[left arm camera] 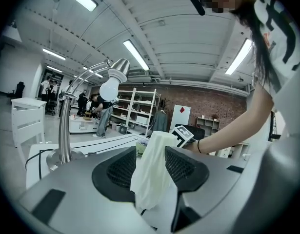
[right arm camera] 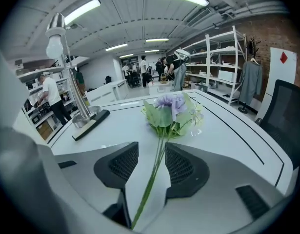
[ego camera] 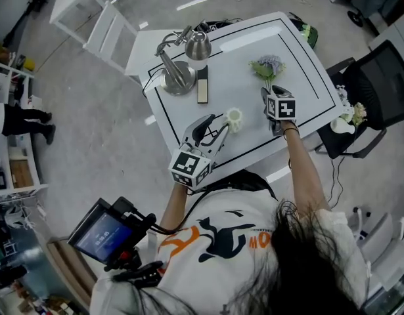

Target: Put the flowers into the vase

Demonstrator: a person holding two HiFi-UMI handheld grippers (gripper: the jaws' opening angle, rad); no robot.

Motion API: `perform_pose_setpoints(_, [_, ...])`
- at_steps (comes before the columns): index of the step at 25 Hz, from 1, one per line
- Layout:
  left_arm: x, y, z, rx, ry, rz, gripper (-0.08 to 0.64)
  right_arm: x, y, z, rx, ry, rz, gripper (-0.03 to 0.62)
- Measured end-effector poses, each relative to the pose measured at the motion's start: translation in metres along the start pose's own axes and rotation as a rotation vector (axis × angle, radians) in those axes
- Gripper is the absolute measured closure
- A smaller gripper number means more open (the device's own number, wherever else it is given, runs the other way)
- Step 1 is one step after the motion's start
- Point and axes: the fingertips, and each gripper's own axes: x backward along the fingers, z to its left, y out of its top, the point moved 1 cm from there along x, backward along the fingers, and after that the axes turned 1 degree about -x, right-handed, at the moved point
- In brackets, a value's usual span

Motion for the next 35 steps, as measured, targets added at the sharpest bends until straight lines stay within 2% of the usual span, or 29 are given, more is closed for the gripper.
perform_pose_setpoints(3, [0.000, 0.002, 0.003, -0.015, 0.004, 0.007, 0.380, -0.013, 0.001, -0.012, 0.006, -0.036, 0.056, 0.426])
perform_pose_setpoints(9, [0.000, 0.001, 0.004, -0.011, 0.000, 0.017, 0.380, -0.035, -0.006, -0.018, -0.037, -0.029, 0.160, 0.430])
perform_pose_setpoints(10, [0.000, 0.000, 0.004, -0.012, -0.002, 0.019, 0.380, -0.036, -0.006, -0.020, -0.044, -0.044, 0.163, 0.454])
perform_pose_setpoints(11, [0.000, 0.000, 0.003, -0.012, -0.004, 0.021, 0.380, -0.036, -0.007, -0.022, -0.053, -0.063, 0.161, 0.511])
perform_pose_setpoints(12, [0.001, 0.000, 0.002, -0.012, -0.008, 0.022, 0.380, -0.035, -0.007, -0.023, -0.066, -0.076, 0.153, 0.526])
perform_pose_setpoints(15, [0.000, -0.001, 0.002, -0.010, -0.017, 0.026, 0.380, -0.033, -0.006, -0.023, -0.115, -0.073, 0.116, 0.563])
perform_pose_setpoints(21, [-0.001, -0.001, -0.004, -0.001, -0.048, 0.035, 0.380, -0.019, 0.002, -0.015, -0.149, -0.022, 0.050, 0.574])
perform_pose_setpoints(25, [-0.001, -0.004, -0.009, -0.008, -0.077, 0.049, 0.380, 0.001, 0.019, -0.010, -0.190, 0.009, -0.049, 0.574])
perform_pose_setpoints(29, [-0.001, -0.006, -0.014, -0.019, -0.103, 0.056, 0.339, 0.028, 0.042, 0.000, -0.198, 0.047, -0.158, 0.574])
perform_pose_setpoints(35, [-0.007, -0.001, -0.020, -0.054, -0.140, 0.044, 0.310, 0.069, 0.071, 0.029, -0.196, 0.154, -0.302, 0.574])
